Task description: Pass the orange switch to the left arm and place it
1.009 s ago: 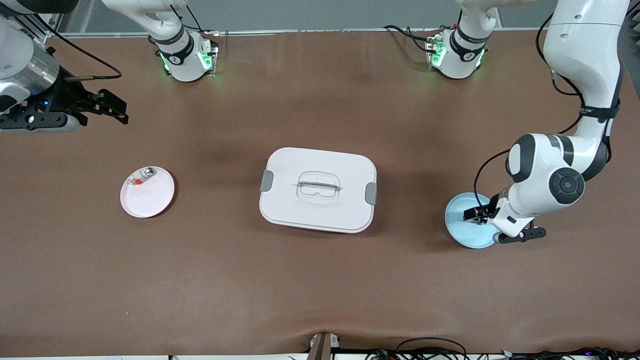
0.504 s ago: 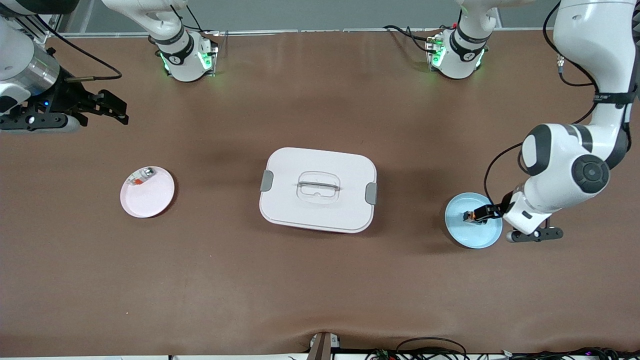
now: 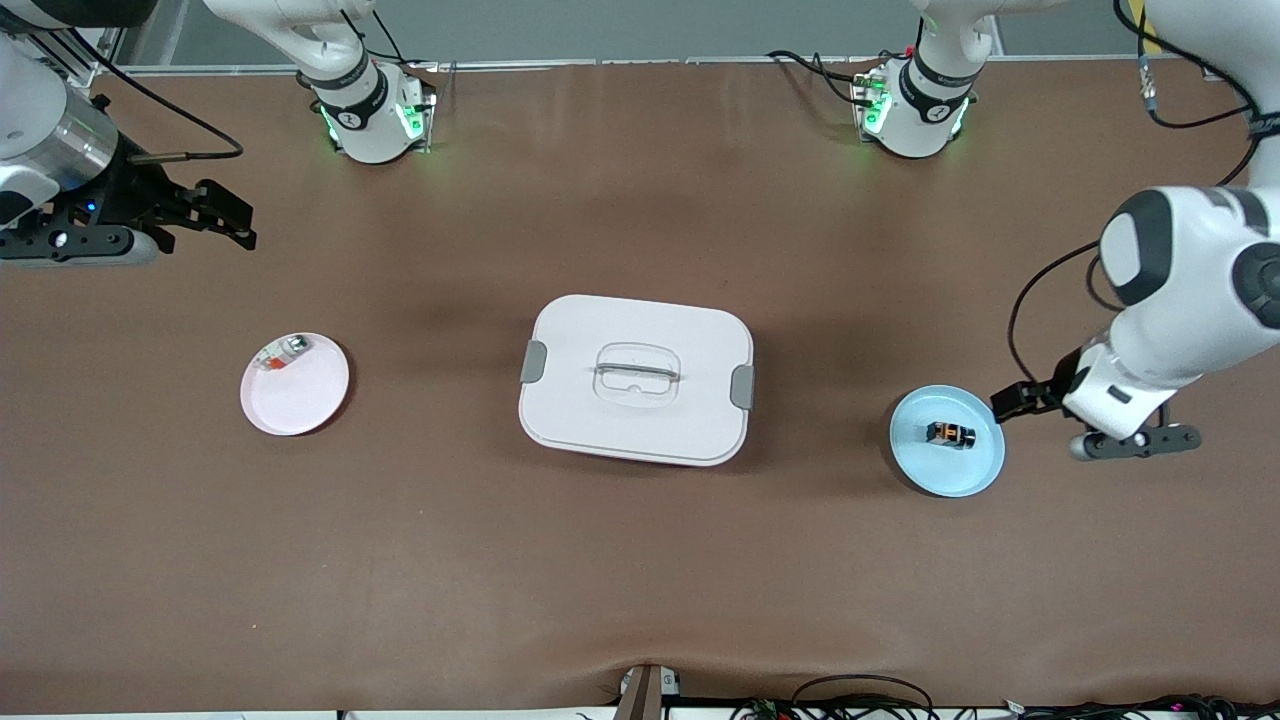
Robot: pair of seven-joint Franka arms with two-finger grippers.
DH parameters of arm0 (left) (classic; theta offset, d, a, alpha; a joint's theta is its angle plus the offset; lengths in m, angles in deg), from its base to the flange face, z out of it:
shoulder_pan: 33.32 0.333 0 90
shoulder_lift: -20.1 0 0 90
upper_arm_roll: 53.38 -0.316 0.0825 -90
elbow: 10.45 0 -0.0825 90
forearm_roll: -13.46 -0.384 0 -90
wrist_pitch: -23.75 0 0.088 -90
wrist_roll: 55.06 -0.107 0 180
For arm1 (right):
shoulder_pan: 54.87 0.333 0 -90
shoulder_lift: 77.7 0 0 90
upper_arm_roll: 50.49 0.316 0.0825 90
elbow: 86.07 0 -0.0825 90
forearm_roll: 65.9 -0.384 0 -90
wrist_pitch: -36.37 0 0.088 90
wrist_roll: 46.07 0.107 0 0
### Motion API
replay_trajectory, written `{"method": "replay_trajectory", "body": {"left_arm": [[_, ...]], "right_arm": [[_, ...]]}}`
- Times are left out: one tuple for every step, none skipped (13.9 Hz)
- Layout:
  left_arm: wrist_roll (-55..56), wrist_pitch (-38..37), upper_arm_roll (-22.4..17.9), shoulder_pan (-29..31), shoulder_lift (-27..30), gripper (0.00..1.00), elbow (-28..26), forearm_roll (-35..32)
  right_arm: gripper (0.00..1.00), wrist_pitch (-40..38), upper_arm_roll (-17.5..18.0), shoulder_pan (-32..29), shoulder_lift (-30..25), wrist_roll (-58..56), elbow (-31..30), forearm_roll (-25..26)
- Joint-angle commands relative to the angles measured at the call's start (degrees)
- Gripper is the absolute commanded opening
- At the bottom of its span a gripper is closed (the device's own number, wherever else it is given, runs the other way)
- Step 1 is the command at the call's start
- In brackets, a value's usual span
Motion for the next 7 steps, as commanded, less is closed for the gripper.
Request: {"method": "replay_trajectory", "body": {"left_arm": [[-1.5,-2.5,0.4,0.5,4.7,1.00,-1.2,0.3],[-1.5,-2.8,0.4,0.6,5.9,1.00,-1.2,0.3],[-1.5,-3.1,0.4,0.5,6.7,1.00,-1.2,0.4],[-1.4,-3.9,0.4,0.5,7.9,1.00,-1.2,0.4],[-1.4,-5.0,0.4,0.5,9.3,1.00,-1.2,0.4],[-1.4,-5.9,0.4,0.6,11.1,1.00,-1.2,0.4],[-1.2,-6.2,0.3,0.6,12.4,1.00,-1.0,0.4]], "right_arm": [[1.00,-0.5,-0.2,0.3,0.7,-0.1,1.4,-1.0],[1.00,-0.5,-0.2,0.3,0.7,-0.1,1.4,-1.0],[1.00,-0.6,-0.2,0.4,0.6,-0.1,1.4,-1.0],[1.00,-0.6,-0.2,0.4,0.5,-0.1,1.4,-1.0],[1.00,-0.6,-0.2,0.4,0.5,-0.1,1.4,-1.0],[1.00,-0.5,-0.2,0.4,0.5,0.0,1.4,-1.0],[1.00,0.1,-0.2,0.4,0.5,0.0,1.4,-1.0]]}}
